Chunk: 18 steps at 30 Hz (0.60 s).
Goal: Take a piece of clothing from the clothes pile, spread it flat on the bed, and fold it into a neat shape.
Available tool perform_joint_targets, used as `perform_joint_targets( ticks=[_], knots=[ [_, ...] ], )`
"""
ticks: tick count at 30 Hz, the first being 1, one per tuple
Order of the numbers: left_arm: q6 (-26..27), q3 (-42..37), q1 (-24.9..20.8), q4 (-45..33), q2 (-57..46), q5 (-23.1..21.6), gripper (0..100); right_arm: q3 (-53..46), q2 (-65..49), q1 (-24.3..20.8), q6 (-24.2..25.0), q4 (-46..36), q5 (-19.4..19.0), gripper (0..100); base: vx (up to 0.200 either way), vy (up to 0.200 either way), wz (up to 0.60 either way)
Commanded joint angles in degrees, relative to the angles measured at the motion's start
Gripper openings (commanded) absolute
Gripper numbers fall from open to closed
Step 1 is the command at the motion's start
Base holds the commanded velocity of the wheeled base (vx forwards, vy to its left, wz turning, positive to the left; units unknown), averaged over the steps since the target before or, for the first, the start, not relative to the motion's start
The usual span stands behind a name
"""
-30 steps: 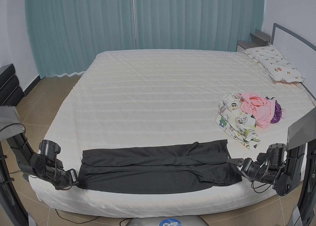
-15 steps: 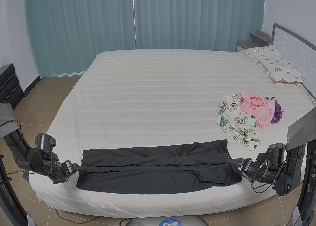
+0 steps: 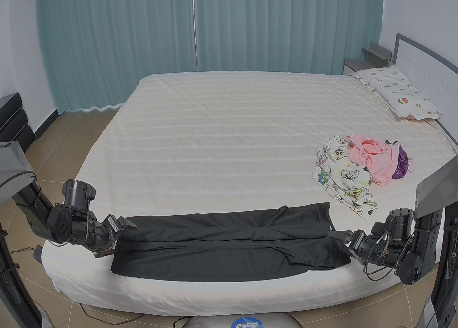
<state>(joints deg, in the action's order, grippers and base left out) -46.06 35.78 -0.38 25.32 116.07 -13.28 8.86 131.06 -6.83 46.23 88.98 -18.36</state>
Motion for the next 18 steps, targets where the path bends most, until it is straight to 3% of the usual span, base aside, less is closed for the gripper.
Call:
perform_joint_targets(
  ticks=[1,11,18],
  knots=[
    [-0.7,1.1,-3.4,0.2,2.8,0.4,100,0.0,0.4,0.0,0.0,0.8,0.0,100,0.0,0.0,0.0],
    [-0.5,3.0,-5.7,0.3,5.5,2.6,100,0.2,0.9,0.0,0.0,0.8,0.1,100,0.0,0.0,0.0],
    [-0.8,7.0,-4.9,0.3,10.3,10.7,100,0.2,0.9,0.0,0.0,0.8,0.1,100,0.0,0.0,0.0]
  ],
)
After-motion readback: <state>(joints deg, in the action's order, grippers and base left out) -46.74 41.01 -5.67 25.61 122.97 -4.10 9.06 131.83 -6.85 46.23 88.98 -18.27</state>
